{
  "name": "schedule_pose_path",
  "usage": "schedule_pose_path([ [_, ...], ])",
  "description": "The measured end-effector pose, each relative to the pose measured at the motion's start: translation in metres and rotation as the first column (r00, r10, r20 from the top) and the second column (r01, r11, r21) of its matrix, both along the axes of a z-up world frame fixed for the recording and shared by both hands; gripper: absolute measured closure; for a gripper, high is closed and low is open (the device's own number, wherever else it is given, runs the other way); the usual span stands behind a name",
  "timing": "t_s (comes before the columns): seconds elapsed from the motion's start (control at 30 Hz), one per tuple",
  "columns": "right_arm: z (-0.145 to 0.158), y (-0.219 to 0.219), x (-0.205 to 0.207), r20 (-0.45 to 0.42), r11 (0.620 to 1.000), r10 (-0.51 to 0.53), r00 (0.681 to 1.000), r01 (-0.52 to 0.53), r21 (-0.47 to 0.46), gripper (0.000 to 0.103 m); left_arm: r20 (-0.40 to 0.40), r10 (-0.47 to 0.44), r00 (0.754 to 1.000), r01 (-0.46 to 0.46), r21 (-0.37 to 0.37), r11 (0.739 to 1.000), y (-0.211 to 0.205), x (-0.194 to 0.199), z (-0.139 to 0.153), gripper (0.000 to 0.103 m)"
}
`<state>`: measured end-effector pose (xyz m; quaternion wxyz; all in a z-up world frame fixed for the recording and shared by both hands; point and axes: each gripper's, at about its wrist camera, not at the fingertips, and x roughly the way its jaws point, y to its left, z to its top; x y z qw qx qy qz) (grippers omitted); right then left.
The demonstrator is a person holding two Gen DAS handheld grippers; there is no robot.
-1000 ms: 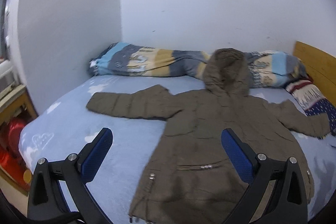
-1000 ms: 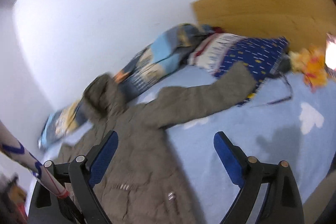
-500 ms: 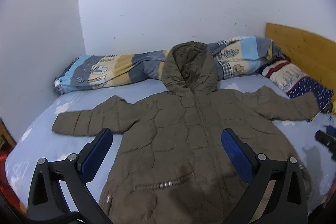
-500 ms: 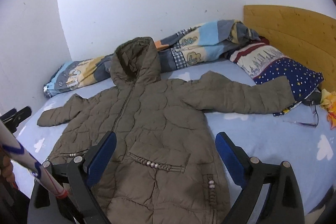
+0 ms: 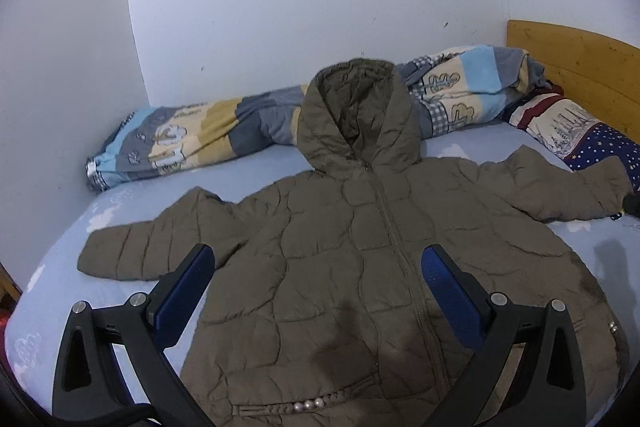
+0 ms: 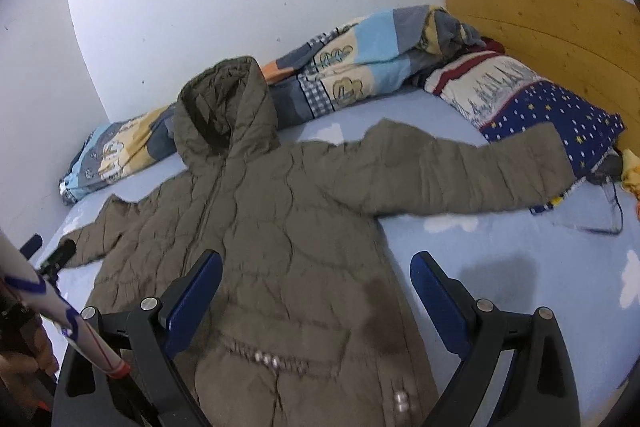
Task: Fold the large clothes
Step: 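Reach the right tool toward the jacket sleeve beside the pillows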
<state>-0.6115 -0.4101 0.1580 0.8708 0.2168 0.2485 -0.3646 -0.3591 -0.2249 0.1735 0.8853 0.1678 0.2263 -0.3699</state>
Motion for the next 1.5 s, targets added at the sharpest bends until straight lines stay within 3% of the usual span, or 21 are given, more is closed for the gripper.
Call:
schedule_pose_path([
  [0.13,0.004,-0.022,0.007,-0.006,1.0,-0.005,1.0,0.005,0.005,0.005,0.004,0.002,1.0,-0.002,0.033,0.999,0.0,0.005,-0.009,0.0],
  [0.23,0.004,-0.056,-0.011,0.047,0.997,-0.053,0.997,0.05,0.067,0.005,-0.015,0.004,1.0,-0.003,0.021,1.0,0.004,0.008,-0.009,0.0],
  [0.4,0.0,-0.109,-0.051,0.055,0.98,-0.18,0.982,0.174,0.101,0.005,-0.024,0.002,1.0,-0.001,0.023,1.0,0.006,0.009,-0.013,0.0],
  [0.57,-0.011,-0.156,-0.112,0.098,0.93,-0.325,0.941,0.299,0.214,0.008,-0.081,0.004,0.997,-0.002,0.029,1.0,0.003,0.016,-0.015,0.0],
  [0.8,-0.017,-0.18,-0.156,0.101,0.875,-0.446,0.889,0.41,0.258,0.013,-0.124,0.017,0.992,-0.012,0.046,0.999,0.002,0.023,-0.021,0.0],
  [0.87,-0.018,-0.181,-0.154,0.061,0.874,-0.45,0.891,0.425,0.238,0.015,-0.116,0.017,0.993,-0.012,0.046,0.999,0.002,0.021,-0.02,0.0],
  [0.97,-0.011,-0.185,-0.155,0.072,0.879,-0.452,0.889,0.431,0.204,0.015,-0.114,0.014,0.993,-0.009,0.046,0.999,0.003,0.021,-0.02,0.0],
  [1.07,-0.006,-0.193,-0.165,0.084,0.862,-0.493,0.866,0.473,0.183,0.015,-0.119,0.021,0.993,-0.015,0.048,0.999,0.003,0.025,-0.02,0.0],
  [1.3,-0.026,-0.228,-0.184,0.032,0.822,-0.547,0.836,0.53,0.207,0.018,-0.135,0.03,0.99,-0.023,0.053,0.998,0.001,0.029,-0.024,0.0],
  [1.43,-0.037,-0.252,-0.196,0.053,0.805,-0.564,0.824,0.534,0.257,0.032,-0.132,0.029,0.991,-0.021,0.068,0.998,-0.002,0.03,-0.028,0.0],
  [1.5,-0.043,-0.265,-0.2,0.053,0.798,-0.57,0.82,0.537,0.274,0.033,-0.134,0.027,0.991,-0.018,0.075,0.997,-0.004,0.031,-0.031,0.0],
])
